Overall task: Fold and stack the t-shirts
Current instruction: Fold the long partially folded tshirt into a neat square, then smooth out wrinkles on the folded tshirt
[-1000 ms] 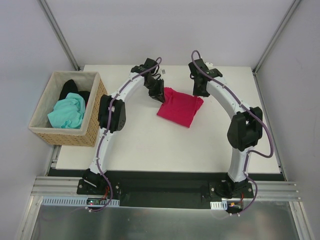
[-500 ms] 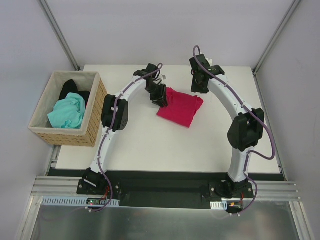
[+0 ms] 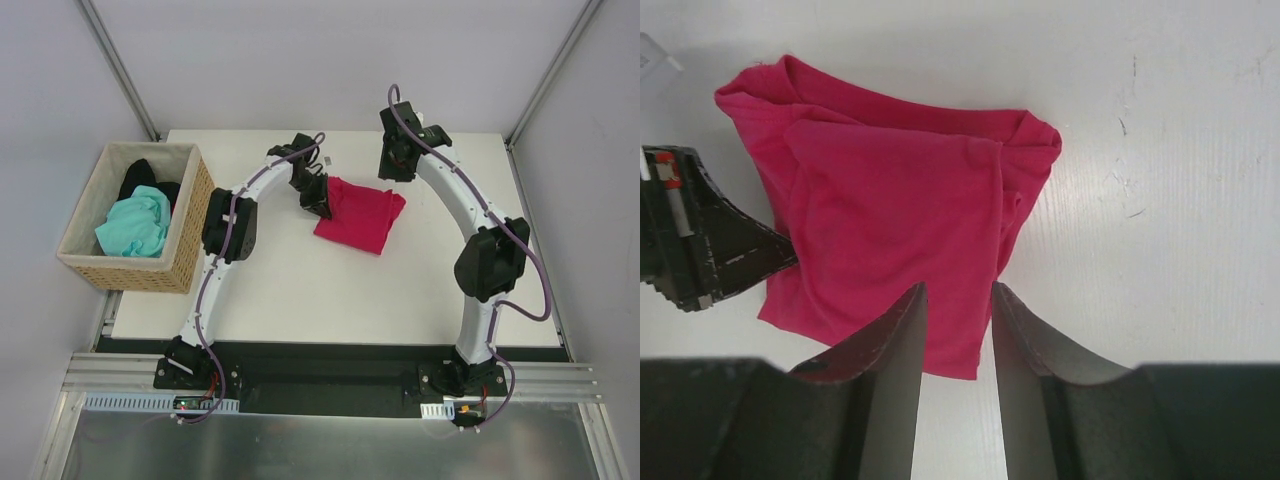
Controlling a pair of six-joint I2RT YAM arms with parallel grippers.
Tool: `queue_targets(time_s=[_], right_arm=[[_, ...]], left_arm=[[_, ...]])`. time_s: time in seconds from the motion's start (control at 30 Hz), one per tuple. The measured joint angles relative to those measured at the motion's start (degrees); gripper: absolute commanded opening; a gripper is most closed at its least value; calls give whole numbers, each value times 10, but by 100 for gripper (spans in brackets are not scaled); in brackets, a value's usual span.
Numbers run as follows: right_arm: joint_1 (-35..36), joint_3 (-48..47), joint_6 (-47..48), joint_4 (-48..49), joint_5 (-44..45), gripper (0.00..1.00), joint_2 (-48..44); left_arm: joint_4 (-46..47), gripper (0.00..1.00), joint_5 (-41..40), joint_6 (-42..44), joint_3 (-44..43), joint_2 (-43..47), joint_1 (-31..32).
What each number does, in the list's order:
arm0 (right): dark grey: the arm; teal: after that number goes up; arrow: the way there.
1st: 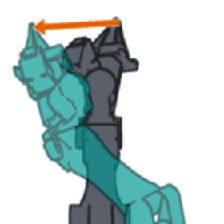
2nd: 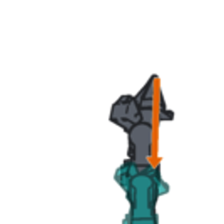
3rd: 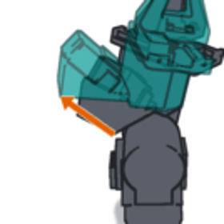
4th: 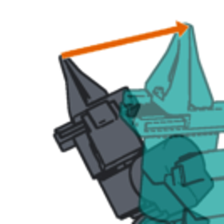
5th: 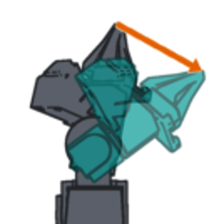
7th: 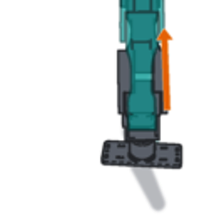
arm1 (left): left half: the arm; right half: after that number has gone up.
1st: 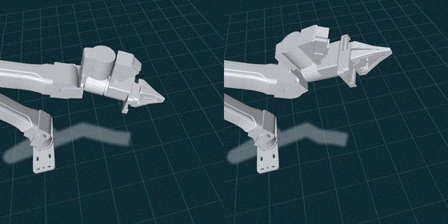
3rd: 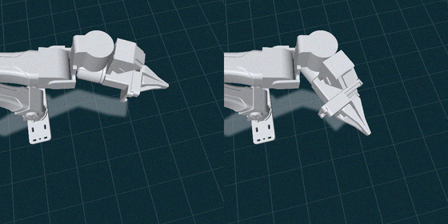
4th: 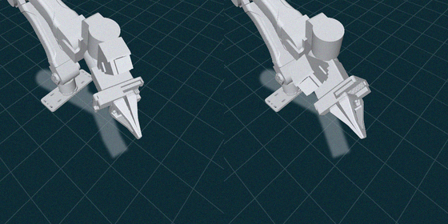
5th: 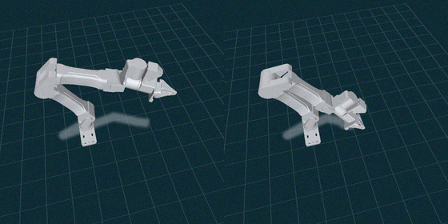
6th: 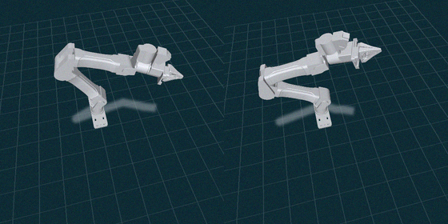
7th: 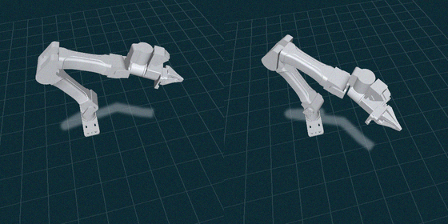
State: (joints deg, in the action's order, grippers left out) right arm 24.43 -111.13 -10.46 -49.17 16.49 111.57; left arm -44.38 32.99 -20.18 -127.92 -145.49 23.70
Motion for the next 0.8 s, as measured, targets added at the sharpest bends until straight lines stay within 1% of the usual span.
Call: queue_targets(time_s=[0.2,0.5,0.8], right_arm=[[0,-18,-3,1,-27,35,21],[7,-31,-7,0,-70,34,84],[9,-34,-5,10,-109,34,95]], left_arm=[[13,0,0,-1,61,34,0],[21,0,-21,-1,135,82,3],[22,0,-37,-3,150,102,3]])
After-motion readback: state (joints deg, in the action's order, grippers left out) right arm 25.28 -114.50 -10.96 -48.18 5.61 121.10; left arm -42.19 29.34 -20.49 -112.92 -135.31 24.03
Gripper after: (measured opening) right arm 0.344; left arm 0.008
